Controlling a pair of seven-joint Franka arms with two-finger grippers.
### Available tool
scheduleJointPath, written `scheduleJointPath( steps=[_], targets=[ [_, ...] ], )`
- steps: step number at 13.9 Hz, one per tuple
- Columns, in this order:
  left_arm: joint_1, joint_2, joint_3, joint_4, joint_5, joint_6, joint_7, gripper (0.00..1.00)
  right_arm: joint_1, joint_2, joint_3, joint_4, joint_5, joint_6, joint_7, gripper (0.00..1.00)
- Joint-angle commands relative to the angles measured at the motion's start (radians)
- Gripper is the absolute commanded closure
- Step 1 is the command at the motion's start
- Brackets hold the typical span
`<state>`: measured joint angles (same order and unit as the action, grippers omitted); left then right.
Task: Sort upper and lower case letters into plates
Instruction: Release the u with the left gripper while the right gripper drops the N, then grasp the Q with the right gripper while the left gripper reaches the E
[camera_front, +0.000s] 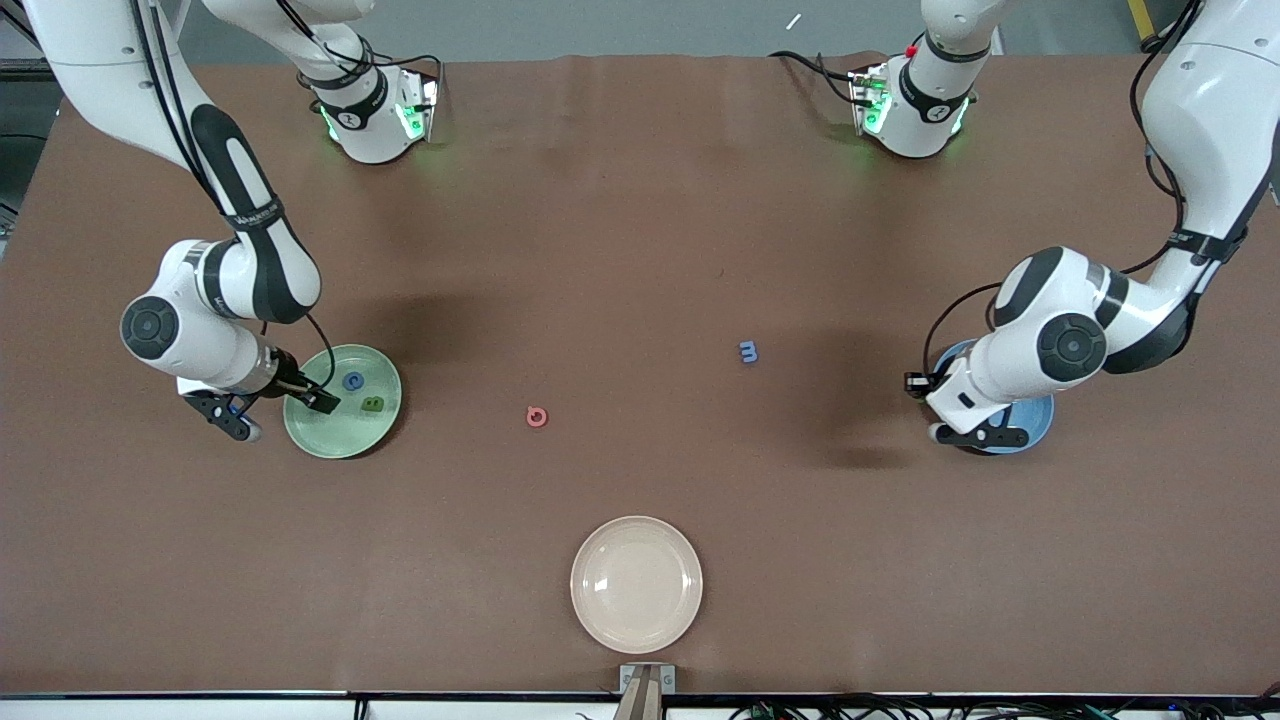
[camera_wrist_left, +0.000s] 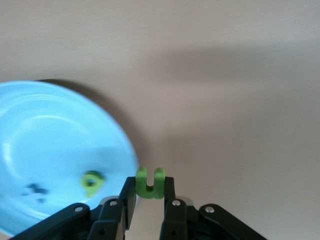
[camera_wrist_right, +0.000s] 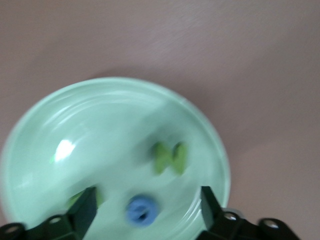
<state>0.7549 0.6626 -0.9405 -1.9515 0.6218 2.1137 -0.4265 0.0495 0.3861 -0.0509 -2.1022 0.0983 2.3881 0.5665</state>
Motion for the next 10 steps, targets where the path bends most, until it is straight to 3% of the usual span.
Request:
scheduleJointPath(
  steps=[1, 6, 10],
  targets=[
    [0.070, -0.017, -0.011, -0.035, 0.073, -0.003, 0.069, 0.89, 0.096, -0.020, 0.028, 0.037, 0.012, -0.030, 0.221, 0.00],
    [0.107, 0.044, 0.020, -0.009, 0.214, 0.011, 0.083, 0.89, 0.251, 0.020, 0.028, 0.131, 0.015, -0.018, 0.472, 0.00],
    [0.098, 0.072, 0.069, -0.001, 0.262, 0.055, 0.083, 0.89, 0.358, 0.092, 0.028, 0.189, 0.017, 0.012, 0.633, 0.00]
  ],
)
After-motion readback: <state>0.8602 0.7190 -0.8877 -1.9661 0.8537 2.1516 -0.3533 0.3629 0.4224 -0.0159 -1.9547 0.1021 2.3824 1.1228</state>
